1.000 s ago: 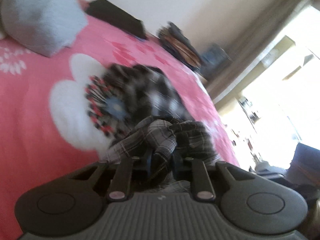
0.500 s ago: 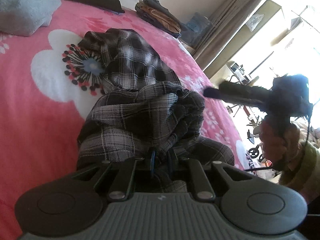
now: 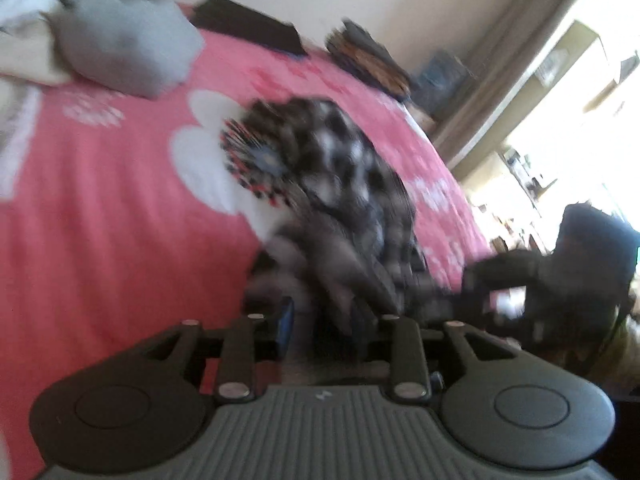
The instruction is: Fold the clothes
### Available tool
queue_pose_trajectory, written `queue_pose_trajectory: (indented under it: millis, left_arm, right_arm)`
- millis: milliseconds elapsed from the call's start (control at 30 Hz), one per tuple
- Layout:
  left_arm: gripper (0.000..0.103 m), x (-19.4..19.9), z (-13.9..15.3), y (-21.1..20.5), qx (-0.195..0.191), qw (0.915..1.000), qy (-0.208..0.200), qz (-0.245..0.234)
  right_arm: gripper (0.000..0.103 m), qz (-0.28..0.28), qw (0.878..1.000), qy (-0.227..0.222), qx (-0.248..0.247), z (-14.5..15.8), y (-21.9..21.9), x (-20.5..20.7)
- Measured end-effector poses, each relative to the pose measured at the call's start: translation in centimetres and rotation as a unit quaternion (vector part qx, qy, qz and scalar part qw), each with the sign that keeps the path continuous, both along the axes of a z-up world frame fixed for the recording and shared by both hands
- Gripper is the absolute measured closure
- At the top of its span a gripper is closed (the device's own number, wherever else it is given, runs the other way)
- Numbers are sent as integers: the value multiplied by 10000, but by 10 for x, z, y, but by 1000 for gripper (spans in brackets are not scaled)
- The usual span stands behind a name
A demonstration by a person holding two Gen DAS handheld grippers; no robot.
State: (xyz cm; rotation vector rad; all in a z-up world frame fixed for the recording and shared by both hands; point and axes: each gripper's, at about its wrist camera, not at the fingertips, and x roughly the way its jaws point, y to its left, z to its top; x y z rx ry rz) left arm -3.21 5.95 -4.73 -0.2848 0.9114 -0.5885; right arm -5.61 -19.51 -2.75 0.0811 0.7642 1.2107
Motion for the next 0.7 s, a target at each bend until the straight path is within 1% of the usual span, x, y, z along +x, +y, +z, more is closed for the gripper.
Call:
queue_pose_trajectory:
  millis: [100, 167, 267, 333, 367, 433, 500, 600, 667, 700]
  left_arm:
    - [59, 3, 10, 4, 71, 9999, -105, -41]
    - [44, 6, 17, 6, 118, 9998, -175, -68]
    - [28, 9, 27, 10, 189, 9994, -280, -109]
    - [24, 12, 33, 11, 236, 9990, -340, -168]
    - [20, 16, 31, 1, 259, 9983, -301, -416]
    - [18, 26, 27, -17, 298, 9952, -214, -902]
    - [18, 32, 23, -30, 231, 9917, -6, -1263]
    - [18, 27, 23, -34, -11, 9881, 201, -1522]
    - [17, 23, 30, -30, -326, 9875, 229, -1523]
    - [16, 21, 34, -29, -407, 9874, 233, -1514]
  right_arm:
    - [92, 507, 9986, 37, -114, -2, 11, -16]
    - [92, 904, 9956, 133, -205, -4, 18, -28]
    - [92, 1487, 9877, 288, -383, -7, 27, -47]
    - [92, 1830, 9807, 365, -590, -9, 28, -61]
    - [92, 1927, 9779, 398, -704, -11, 27, -67]
    - [92, 2042, 9734, 475, -924, -14, 23, -75]
    - [92, 2131, 9689, 540, -1132, -16, 19, -82]
    - [93, 2105, 9668, 570, -1333, -17, 11, -86]
    - [93, 2078, 9668, 591, -1363, -17, 9, -87]
    - [93, 2074, 9669, 593, -1361, -17, 8, -88]
